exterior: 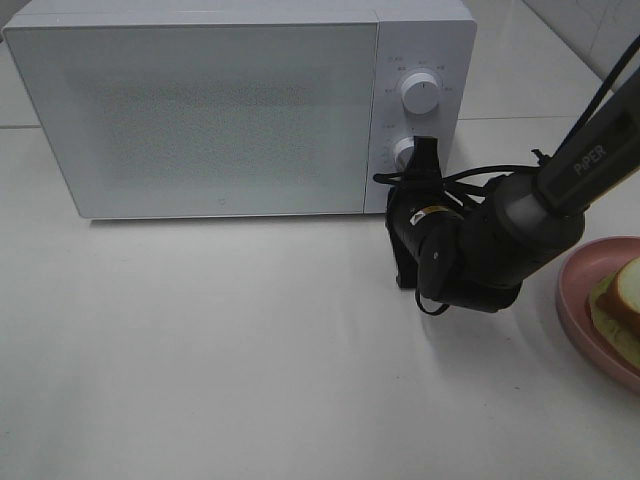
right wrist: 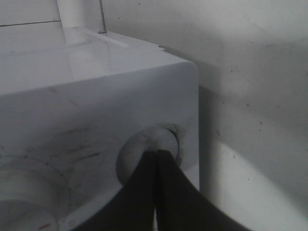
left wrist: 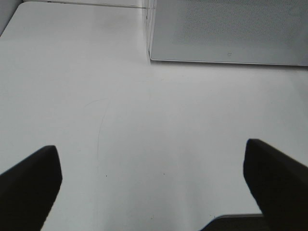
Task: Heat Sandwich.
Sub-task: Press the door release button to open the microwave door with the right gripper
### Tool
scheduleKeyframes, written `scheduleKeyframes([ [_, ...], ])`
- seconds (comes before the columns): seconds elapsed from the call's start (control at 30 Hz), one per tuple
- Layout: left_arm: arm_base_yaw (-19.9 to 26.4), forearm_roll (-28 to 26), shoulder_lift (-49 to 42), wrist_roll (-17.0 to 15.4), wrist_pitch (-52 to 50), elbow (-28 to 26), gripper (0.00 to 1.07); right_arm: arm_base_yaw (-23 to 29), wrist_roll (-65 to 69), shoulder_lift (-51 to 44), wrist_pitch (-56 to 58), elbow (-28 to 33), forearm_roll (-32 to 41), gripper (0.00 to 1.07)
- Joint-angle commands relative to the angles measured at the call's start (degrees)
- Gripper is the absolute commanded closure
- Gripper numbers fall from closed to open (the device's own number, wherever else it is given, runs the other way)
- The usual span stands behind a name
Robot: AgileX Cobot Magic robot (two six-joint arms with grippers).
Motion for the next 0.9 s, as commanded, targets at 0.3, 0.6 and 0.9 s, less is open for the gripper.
scheduleKeyframes([
  [0.3, 0.3, -0.4, -1.3, 0.1, -0.7, 0.1, 0.10, -1.0, -3.6, 0.3, -6.0, -3.3, 3.3, 1.07],
  [0.6, 0.3, -0.4, -1.3, 0.1, -0.7, 0.1, 0.10, -4.4, -8.2, 0.5, -6.2, -9.2, 3.7, 1.07],
  [0.9, 0.3, -0.4, -1.3, 0.1, -0.7, 0.1, 0.10, -4.8, -9.3, 0.5, -1.3, -11.3, 3.3, 1.07],
])
